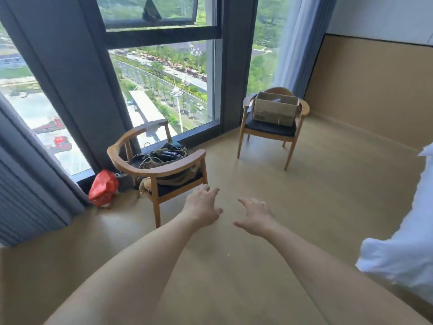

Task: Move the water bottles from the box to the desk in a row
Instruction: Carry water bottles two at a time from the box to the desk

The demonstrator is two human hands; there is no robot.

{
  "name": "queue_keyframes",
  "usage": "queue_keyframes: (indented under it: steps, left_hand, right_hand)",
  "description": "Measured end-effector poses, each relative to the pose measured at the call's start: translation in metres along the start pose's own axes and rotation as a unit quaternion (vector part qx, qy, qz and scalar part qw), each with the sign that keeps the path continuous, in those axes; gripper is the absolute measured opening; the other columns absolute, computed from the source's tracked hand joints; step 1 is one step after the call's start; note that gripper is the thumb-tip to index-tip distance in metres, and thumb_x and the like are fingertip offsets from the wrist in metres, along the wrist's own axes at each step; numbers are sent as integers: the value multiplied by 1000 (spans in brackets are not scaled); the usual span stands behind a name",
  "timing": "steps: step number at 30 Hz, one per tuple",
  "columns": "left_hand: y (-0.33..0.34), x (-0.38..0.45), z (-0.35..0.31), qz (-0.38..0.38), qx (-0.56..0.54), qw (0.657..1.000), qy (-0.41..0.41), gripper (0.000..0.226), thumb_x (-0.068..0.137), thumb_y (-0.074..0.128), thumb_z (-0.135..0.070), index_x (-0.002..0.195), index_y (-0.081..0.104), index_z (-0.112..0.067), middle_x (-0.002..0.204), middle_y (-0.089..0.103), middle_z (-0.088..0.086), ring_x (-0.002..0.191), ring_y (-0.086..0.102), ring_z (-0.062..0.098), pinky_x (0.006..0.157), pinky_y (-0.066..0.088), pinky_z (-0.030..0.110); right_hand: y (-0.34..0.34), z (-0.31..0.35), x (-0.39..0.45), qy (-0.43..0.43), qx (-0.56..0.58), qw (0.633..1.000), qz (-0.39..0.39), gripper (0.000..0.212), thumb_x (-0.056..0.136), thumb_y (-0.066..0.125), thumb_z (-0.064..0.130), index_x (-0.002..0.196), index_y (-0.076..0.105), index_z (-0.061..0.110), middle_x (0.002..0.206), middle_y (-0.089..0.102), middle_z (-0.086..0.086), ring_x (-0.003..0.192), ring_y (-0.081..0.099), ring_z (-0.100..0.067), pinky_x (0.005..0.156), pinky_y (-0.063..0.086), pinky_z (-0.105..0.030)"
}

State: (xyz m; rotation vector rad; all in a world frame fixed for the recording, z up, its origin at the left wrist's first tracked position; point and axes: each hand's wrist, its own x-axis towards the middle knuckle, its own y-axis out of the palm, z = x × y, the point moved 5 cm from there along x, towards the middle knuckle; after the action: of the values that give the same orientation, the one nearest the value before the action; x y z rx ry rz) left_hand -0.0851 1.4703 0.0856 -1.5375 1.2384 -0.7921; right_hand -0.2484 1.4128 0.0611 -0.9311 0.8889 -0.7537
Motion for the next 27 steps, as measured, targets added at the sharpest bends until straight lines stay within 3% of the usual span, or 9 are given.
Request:
queue_keyframes:
  steps: [11,22,27]
  left_hand:
    - [48,192,-26,57,32,996,54,70,89,71,-46,150,42,-25,147,48,4,137,41,27,108,42,44]
    - [41,422,-129,61,-11,997,52,69,91,69,-47,151,41,-26,149,46,3,137,41,26,109,41,41]
    - [57,494,-173,92,-5,992,91,69,91,69,-46,150,42,-24,149,45,4,139,37,27,111,39,41]
  right_hand:
    - [-24,-62,158,61,52,997,-10,81,85,70,54,155,35,35,156,43,0,143,38,-28,113,39,-41]
    - [-149,-176,347,111,122,986,-30,82,84,71,51,155,37,30,156,44,-2,143,39,-29,113,40,-41]
    - [-167,-204,404,128,149,980,-15,80,85,72,49,155,37,30,155,45,-3,143,40,-28,112,40,-41]
